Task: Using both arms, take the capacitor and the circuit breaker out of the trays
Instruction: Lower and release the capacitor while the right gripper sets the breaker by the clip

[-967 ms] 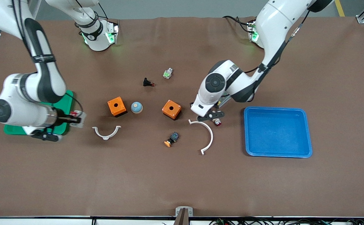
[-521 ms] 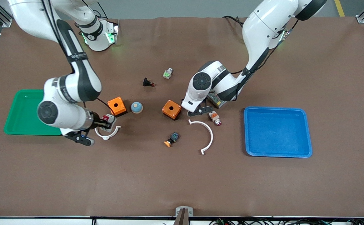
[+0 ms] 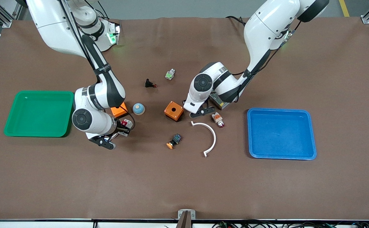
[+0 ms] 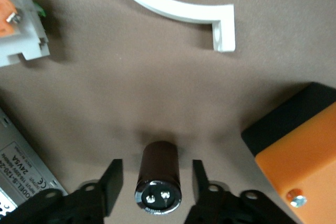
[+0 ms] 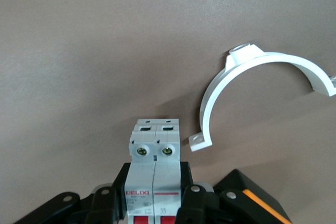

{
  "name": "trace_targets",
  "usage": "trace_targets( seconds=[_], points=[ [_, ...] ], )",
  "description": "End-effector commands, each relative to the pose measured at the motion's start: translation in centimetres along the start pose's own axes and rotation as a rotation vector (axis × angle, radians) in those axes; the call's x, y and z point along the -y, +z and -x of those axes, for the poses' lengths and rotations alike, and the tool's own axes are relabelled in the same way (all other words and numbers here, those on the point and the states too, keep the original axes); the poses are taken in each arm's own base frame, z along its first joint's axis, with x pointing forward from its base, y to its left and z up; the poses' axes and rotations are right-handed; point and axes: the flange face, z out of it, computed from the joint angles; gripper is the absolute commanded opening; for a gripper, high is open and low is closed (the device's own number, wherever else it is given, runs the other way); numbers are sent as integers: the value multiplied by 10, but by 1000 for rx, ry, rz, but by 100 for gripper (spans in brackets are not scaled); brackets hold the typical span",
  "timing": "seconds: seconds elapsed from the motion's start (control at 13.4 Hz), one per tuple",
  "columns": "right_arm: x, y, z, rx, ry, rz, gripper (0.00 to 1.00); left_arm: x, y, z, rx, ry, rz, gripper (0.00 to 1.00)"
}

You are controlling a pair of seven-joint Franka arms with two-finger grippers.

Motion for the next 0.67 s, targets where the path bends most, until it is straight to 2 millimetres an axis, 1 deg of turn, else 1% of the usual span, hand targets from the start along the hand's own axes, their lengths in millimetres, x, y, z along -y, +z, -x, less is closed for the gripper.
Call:
trace_targets(
  seconds=[0.0,0.07,0.15,0.22,0.3,0.37,0.45,0.52,0.6],
  points=[
    [4,-3,-3,8,22,-17,40,10,-60,-30,-81,-46,17,100],
    [3,-3,-3,12,23,-15,51,16,-88,-45,-103,-69,16,100],
    [1,-7,-4,11,25,-17,61,25,-128,-67,-135,-95,10,100],
    [-2,-14,-5,10,28,-17,67,37,-163,-92,-164,-98,-10,100],
    [-6,-25,-5,11,30,-17,71,50,-189,-112,-177,-89,-37,100],
    [-14,-42,-9,3,36,-24,73,66,-217,-131,-191,-71,-68,100],
    [-27,-64,-12,1,41,-32,76,86,-241,-149,-214,-39,-93,100],
    [-45,-88,-17,1,39,-32,81,109,-261,-166,-238,-14,-108,100],
    [-65,-114,-19,-15,2,-17,86,133,-285,-179,-263,19,-111,100]
  ],
)
